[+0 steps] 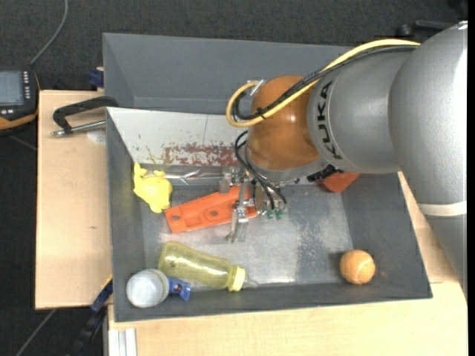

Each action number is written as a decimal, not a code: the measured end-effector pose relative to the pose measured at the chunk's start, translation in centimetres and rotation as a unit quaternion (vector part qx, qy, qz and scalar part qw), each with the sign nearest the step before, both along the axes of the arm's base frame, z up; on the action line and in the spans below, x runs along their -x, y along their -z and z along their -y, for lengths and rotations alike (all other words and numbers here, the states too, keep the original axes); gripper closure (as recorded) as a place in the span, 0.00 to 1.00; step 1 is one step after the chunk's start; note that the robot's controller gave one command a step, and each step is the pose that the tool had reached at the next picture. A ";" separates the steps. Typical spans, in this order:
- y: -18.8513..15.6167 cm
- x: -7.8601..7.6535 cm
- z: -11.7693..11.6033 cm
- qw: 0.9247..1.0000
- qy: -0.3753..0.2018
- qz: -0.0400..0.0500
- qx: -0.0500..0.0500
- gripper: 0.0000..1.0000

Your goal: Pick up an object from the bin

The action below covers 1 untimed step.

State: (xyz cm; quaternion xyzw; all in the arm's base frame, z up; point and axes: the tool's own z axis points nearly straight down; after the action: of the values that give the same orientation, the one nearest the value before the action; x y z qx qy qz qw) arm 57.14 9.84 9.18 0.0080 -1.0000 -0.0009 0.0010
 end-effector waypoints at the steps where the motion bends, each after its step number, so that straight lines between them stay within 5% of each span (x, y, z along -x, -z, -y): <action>1: 1.7 -1.6 0.6 0.999 0.052 0.004 -0.002 0.00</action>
Offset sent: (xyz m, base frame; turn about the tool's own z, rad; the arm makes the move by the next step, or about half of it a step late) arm 0.0165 -0.0531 -0.0163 0.2847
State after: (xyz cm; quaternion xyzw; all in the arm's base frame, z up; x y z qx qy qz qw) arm 58.75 9.22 7.47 -0.0441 -0.9990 -0.0026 -0.0026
